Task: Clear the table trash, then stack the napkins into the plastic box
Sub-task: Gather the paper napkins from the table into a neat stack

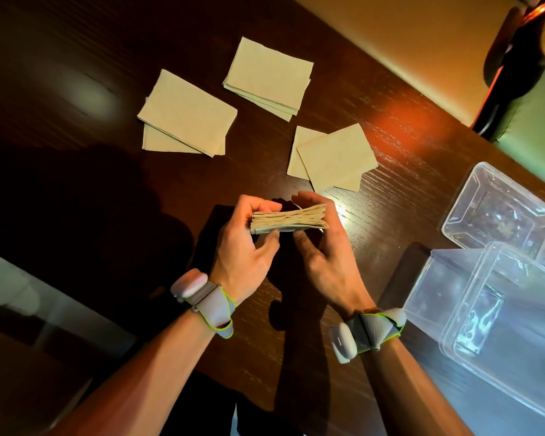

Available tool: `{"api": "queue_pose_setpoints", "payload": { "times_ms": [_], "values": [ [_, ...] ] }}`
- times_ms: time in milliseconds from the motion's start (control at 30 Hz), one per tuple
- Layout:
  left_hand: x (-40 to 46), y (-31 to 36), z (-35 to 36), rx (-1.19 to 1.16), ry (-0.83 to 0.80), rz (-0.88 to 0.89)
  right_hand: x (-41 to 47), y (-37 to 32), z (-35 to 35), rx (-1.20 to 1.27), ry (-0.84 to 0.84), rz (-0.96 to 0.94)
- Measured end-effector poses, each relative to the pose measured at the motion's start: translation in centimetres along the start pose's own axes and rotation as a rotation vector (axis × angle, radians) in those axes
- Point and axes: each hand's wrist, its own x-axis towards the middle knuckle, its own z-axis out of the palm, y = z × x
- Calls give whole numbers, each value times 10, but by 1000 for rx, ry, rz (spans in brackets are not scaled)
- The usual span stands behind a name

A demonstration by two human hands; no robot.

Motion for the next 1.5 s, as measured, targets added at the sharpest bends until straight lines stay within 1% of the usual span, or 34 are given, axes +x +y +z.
{"api": "queue_pose_setpoints", "payload": {
  "times_ms": [200,300,367,400,467,500,533,633,667,733,867,1000,1200,1267,1367,1500],
  "values": [
    [2,-1,-2,80,-21,-20,0,-2,2,-94,-13,-50],
    [9,5,-2,43,-34,-90,3,-5,-2,-17,39,7],
    [16,11,-1,-7,-69,-142,7,-12,-11,68,109,74],
    [21,13,0,-37,-83,-168,10,-16,-17,67,146,90],
    [29,15,2,-88,-73,-220,21,-23,-35,-82,174,104],
    [33,15,3,-102,-59,-248,29,-25,-45,-196,146,118],
    [36,15,3,-112,-47,-278,38,-28,-54,-313,86,137],
    [39,13,5,-139,-31,-367,67,-40,-71,-650,-162,175],
    [37,11,6,-140,-29,-390,75,-43,-74,-746,-212,170],
    [33,9,7,-127,-22,-424,91,-49,-78,-871,-251,145],
    [22,6,9,-110,-21,-472,116,-55,-84,-1017,-283,92],
    [17,7,8,-107,-22,-493,135,-51,-74,-1077,-298,40],
    [17,8,6,-105,-8,-494,139,-35,-65,-1156,-209,-23],
    [17,8,4,-105,10,-492,137,-32,-64,-1146,-219,3],
    [17,4,1,-93,54,-495,127,-26,-58,-1081,-256,111],
    [17,1,-6,-98,125,-522,96,-22,-38,-852,-294,229]
  ]
}}
